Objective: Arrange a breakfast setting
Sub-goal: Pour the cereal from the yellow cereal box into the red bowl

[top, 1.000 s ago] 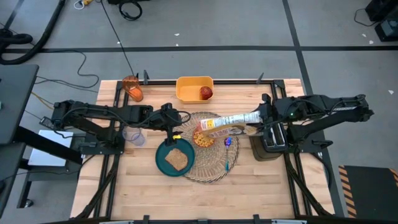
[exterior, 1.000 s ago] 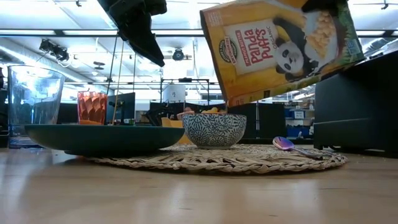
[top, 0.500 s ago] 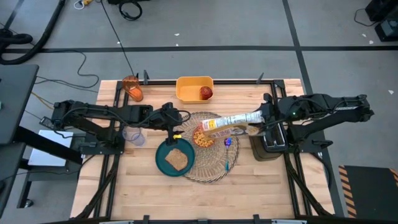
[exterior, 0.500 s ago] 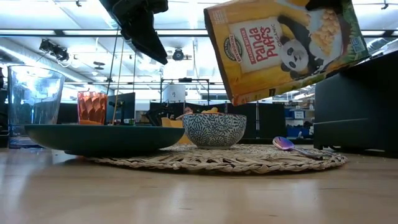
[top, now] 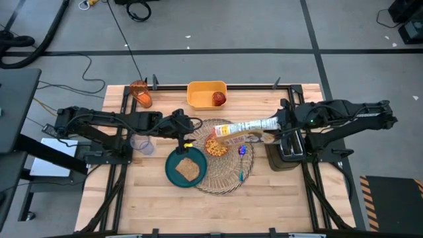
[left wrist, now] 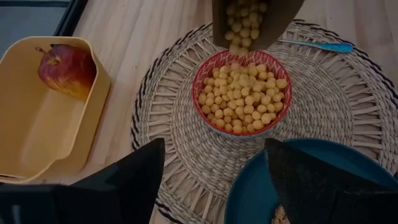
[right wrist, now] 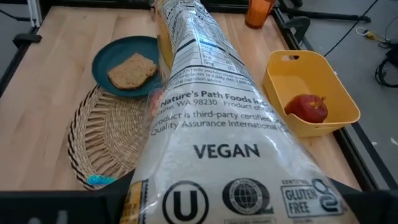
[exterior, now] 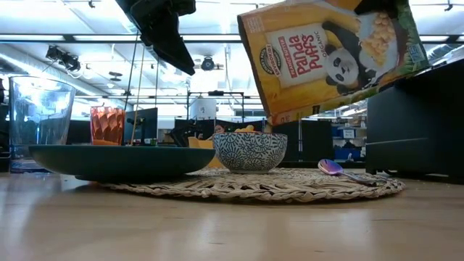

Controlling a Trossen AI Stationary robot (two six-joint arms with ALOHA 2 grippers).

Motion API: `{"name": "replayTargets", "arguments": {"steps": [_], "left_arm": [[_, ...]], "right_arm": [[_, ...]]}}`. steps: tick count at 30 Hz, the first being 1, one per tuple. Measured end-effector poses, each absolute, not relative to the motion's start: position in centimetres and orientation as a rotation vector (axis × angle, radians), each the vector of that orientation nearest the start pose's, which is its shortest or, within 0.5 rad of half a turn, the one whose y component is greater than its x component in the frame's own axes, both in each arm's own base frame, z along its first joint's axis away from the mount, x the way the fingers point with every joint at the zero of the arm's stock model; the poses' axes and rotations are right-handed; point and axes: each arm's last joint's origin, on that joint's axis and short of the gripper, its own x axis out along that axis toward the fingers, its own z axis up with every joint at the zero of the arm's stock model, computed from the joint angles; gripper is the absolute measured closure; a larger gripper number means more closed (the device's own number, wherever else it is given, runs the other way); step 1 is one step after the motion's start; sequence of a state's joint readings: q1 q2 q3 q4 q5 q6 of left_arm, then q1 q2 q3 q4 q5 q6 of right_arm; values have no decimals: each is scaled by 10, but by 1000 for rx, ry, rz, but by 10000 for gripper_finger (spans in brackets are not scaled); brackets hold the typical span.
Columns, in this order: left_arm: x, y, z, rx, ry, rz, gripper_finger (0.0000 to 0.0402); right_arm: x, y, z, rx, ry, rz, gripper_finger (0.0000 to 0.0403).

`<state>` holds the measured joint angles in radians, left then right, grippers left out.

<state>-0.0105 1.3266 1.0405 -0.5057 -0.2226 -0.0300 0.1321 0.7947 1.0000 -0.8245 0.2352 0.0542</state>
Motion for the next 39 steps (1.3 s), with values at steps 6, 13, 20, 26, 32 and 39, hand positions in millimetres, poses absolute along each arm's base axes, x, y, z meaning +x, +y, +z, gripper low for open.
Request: {"name": "replayTargets", "arguments": {"steps": [6,13,20,26,32,39], "left_arm": [[276,3,281,72,774,209,118],[270,4,290,72,734,208,118],[265,3,297,69,708,207,118],[257,0,309,72,645,190,118],[244,-5,322,69,597,172,118],[233,-10,336,62,507,150,118]], "right_arm": [[136,11,350,-80,550,-106,210],[140,12,340,-34,583,-97,210],[142,13,348,-61,523,-78,210],[138,12,349,-80,511,-83,210],[122,10,351,-47,435,-85,210],[105,8,328,-9,349,-81,210]]}}
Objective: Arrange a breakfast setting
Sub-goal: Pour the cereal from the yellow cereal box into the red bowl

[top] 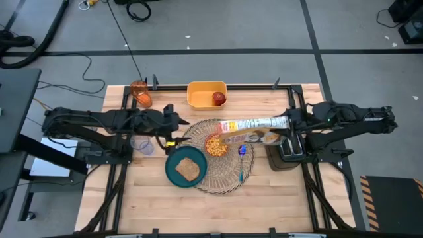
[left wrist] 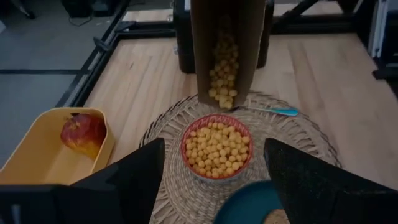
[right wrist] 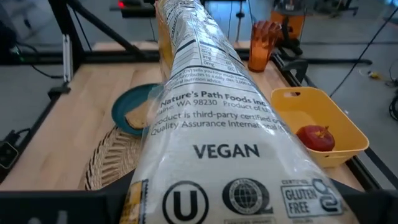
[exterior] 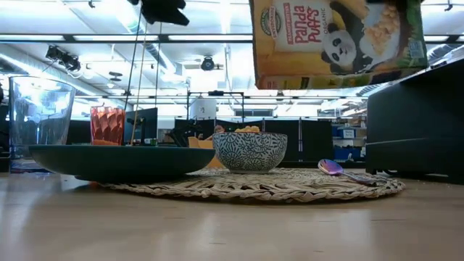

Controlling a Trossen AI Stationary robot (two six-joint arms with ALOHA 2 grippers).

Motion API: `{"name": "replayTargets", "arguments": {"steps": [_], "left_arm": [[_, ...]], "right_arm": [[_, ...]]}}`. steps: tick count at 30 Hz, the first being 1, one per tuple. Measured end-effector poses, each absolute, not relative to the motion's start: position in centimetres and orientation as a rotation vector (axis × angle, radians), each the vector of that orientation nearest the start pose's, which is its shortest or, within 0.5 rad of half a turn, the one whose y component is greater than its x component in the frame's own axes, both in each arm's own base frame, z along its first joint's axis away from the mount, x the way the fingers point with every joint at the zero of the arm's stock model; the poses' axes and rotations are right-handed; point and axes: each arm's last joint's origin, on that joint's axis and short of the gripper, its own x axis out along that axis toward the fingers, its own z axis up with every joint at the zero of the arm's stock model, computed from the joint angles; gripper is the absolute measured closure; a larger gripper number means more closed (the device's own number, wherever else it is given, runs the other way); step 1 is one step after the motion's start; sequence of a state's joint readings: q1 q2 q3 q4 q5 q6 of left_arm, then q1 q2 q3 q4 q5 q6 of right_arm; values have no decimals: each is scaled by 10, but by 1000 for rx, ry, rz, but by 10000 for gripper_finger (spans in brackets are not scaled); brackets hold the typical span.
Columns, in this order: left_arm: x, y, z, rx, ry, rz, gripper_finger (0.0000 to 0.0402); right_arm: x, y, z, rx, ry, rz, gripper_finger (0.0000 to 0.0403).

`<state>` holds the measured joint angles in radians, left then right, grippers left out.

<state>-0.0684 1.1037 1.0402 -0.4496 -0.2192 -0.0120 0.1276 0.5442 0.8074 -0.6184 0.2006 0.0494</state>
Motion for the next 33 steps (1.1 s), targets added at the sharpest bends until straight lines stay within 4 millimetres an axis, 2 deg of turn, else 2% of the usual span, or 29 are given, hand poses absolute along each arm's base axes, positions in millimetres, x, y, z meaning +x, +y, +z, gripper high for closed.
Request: {"name": "replayTargets", "arguments": {"steps": [11,15,19,25,27,33], "left_arm": [[234,-10,356,97,324,142,118],[233,-7,360,135,344,179,118],[229,-6,380,135,316,186,118],[224,-8,399,158,282,172,118],[224,-9,399,159,287,169,118],[224,-9,396,150,325,167,118]], "right_arm": [[84,6,286,-2,64,-26,210],[81,7,278,-11,-80,-6,210],[82,7,269,-34,-187,-11,210],[83,6,259,-43,-265,-47,210],[83,6,258,-42,-275,-48,210],[80,7,266,-58,-447,-27,210]]}}
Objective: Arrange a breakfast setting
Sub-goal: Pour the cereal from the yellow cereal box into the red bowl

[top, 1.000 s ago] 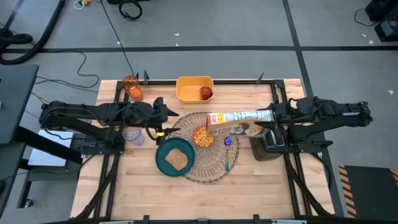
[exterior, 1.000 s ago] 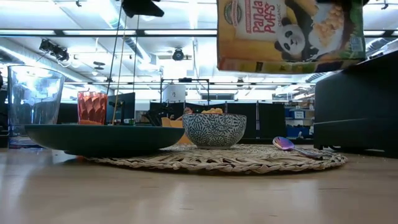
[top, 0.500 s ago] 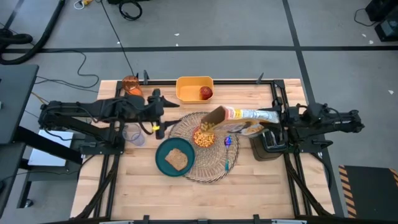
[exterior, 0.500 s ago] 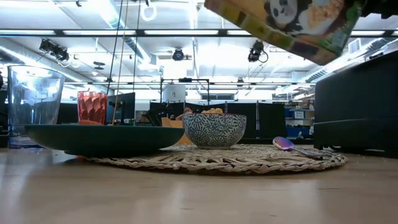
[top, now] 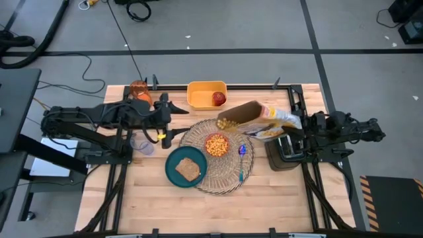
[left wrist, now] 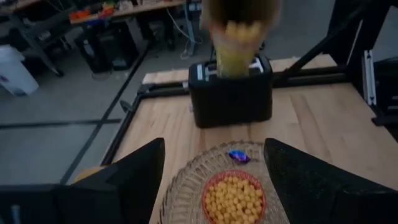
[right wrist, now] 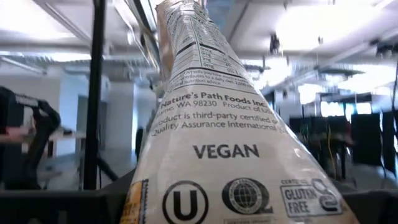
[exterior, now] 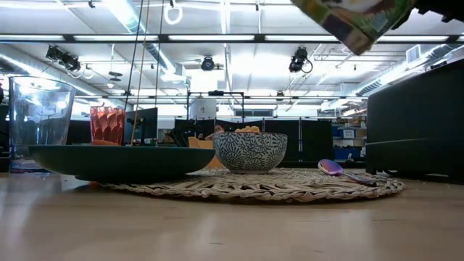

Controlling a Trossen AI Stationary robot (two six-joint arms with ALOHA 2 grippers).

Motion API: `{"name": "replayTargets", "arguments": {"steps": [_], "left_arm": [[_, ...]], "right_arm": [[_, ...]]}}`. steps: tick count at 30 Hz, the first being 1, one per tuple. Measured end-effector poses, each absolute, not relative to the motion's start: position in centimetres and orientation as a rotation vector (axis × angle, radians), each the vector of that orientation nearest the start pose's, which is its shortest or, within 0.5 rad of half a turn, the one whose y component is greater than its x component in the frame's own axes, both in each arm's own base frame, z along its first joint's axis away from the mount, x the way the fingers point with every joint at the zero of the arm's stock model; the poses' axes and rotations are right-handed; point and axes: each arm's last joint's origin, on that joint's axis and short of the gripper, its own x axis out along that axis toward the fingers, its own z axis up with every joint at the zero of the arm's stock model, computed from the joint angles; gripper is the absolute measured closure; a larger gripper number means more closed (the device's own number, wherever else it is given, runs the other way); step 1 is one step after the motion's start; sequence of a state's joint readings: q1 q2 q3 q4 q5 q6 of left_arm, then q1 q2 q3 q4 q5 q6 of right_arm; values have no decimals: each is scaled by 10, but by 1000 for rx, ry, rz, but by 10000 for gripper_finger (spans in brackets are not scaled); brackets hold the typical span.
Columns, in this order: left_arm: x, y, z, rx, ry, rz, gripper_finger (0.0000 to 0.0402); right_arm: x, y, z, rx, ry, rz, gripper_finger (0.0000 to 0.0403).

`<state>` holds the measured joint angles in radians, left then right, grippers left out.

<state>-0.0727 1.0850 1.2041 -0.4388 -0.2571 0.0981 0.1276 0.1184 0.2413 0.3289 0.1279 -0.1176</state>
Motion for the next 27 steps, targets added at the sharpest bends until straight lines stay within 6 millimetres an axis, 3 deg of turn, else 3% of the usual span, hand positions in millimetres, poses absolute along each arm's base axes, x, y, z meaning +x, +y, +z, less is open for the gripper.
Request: {"name": "replayTargets", "arguments": {"steps": [4,10,14,21,27], "left_arm": [[228,-11,387,143,357,163,118],[235,-10,328,109,282,171,118],[243,-5,294,113,96,202,118],[271,12,289,112,-195,130,117],[311,21,292,128,-226,26,117]], "right_arm": [[84,8,259,-75,-543,-21,210],[86,8,234,-59,-745,-35,210],[93,9,239,-60,-739,-33,210],[109,10,247,-70,-762,-53,210],[133,10,258,-75,-759,-71,210]]}}
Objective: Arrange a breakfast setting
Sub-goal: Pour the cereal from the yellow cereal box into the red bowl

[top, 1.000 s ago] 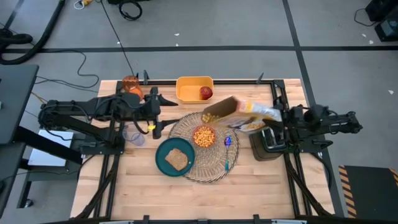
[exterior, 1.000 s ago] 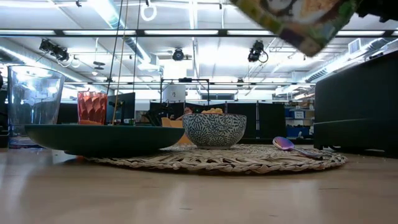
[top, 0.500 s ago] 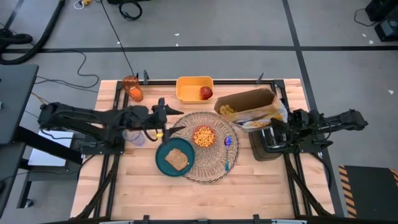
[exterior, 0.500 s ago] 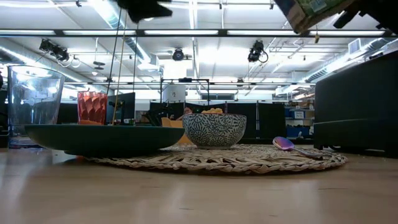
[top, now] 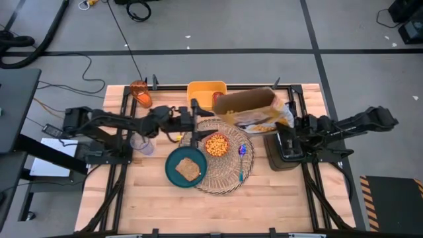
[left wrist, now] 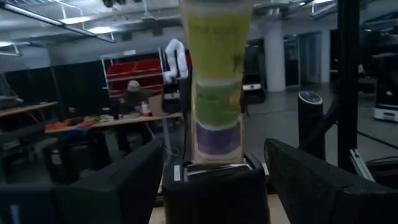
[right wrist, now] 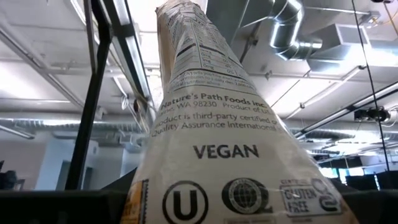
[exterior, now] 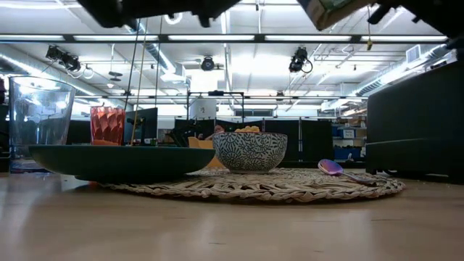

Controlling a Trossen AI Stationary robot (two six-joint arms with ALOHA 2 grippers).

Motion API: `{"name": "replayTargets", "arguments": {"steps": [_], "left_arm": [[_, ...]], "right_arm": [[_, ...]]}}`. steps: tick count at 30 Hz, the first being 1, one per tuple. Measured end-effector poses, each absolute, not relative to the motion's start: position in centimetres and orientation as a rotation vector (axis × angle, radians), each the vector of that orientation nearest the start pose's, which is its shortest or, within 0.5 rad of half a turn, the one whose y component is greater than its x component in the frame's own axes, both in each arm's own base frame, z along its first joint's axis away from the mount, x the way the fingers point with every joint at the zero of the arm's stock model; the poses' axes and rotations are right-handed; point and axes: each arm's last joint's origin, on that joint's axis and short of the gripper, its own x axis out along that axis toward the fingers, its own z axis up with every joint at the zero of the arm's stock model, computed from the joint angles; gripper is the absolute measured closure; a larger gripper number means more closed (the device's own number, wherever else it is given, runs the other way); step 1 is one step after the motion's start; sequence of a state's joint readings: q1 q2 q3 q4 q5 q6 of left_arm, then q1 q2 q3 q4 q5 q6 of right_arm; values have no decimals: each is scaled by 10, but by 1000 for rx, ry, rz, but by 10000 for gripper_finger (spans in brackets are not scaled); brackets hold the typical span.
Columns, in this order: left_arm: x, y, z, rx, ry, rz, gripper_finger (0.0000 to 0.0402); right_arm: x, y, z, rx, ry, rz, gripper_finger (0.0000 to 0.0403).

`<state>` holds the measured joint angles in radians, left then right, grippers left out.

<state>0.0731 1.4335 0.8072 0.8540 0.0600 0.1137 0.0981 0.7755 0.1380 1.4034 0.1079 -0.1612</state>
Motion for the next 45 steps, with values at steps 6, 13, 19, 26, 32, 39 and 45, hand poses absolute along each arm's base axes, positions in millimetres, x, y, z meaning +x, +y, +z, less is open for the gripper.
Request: {"name": "replayTargets", "arguments": {"steps": [6,13,19,26,32,39,45], "left_arm": [[339,29,297,135,-262,-1,93],[346,29,305,129,-305,-53,86],[344,34,312,80,-378,-18,92],[342,42,314,45,-395,-63,168],[342,41,314,53,-390,-85,234],[342,47,311,54,-356,-77,264],[342,51,310,54,-343,-65,295]], "right_arm": [[158,9,268,-94,-735,-75,210],[179,8,272,-128,-699,-84,210],[192,7,272,-137,-674,-75,210],[197,7,268,-123,-646,-104,208],[200,6,263,-92,-580,-115,190],[199,6,262,-84,-519,-103,122],[194,5,264,-81,-472,-119,66]]}}
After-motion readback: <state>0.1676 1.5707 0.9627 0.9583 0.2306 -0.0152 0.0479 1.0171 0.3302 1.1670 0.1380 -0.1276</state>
